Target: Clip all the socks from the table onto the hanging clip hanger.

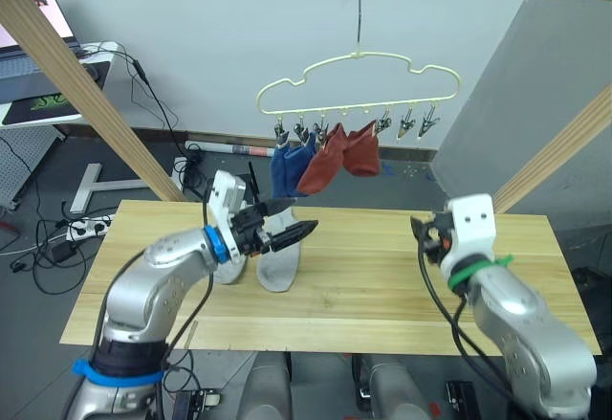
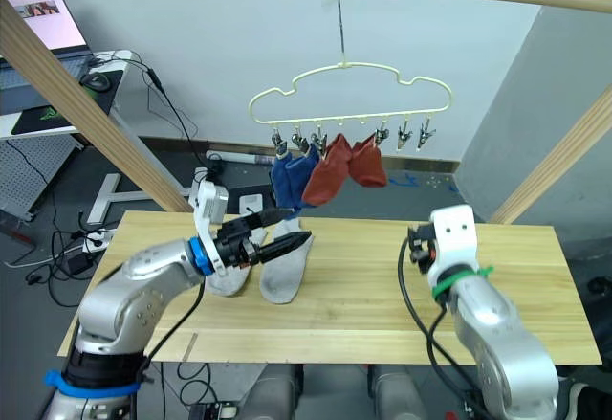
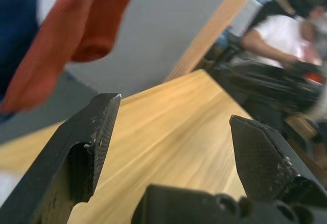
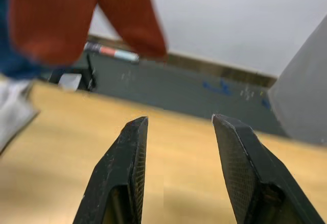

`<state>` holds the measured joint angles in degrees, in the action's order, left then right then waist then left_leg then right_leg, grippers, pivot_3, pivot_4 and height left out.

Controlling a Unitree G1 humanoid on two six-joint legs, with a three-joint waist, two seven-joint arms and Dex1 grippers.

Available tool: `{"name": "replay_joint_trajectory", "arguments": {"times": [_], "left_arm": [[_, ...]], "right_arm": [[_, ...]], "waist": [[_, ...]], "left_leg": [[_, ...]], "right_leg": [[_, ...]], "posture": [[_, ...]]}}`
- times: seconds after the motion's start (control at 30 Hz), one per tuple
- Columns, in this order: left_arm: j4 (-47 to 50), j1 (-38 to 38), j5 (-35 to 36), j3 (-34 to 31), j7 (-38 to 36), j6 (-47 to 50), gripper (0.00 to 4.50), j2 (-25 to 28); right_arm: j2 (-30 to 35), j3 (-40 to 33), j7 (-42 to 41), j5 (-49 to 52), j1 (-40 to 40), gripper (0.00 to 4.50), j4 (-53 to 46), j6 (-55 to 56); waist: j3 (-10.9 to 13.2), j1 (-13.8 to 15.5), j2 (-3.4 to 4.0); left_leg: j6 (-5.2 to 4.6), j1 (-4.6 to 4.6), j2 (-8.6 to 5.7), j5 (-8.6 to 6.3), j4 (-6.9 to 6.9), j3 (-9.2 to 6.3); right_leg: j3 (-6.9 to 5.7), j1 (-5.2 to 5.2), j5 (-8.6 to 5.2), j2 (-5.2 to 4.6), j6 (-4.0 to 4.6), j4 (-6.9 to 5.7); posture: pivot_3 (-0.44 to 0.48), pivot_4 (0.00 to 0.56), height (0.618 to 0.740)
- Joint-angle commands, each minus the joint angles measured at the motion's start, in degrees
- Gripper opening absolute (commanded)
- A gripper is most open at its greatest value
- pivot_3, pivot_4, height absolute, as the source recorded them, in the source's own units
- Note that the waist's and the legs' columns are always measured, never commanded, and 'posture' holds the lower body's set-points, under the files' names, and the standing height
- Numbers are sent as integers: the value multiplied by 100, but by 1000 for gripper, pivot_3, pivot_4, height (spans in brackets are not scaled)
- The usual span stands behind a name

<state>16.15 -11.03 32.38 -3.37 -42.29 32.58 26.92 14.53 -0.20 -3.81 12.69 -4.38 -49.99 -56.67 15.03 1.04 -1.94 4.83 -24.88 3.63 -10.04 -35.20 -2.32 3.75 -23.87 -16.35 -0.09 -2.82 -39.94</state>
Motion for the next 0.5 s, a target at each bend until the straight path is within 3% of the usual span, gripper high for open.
{"name": "replay_joint_trajectory", "arguments": {"times": [0.03,0.27,0.5], "left_arm": [[216,224,-203,-185,353,-373,3902,-135],[141,1000,-576,-348,862,-913,3902,-399],[119,1378,-701,-306,892,-1052,3902,-383]], "right_arm": [[10,-41,-148,36,-459,2073,-399,449],[-146,-30,-235,31,-1638,2073,-391,956],[-154,-35,-293,-21,-2053,2073,-199,1255]], "waist": [[-30,-20,0],[-191,-68,3],[-257,-68,2]], "left_leg": [[-3,5,0,2,-4,0],[-27,41,1,17,-4,10],[-29,42,2,18,-2,27]], "right_leg": [[0,8,-4,1,5,3],[11,62,-19,0,44,58],[28,69,-19,-3,45,87]], "posture": [[75,188,740],[72,184,740],[73,184,740]]}}
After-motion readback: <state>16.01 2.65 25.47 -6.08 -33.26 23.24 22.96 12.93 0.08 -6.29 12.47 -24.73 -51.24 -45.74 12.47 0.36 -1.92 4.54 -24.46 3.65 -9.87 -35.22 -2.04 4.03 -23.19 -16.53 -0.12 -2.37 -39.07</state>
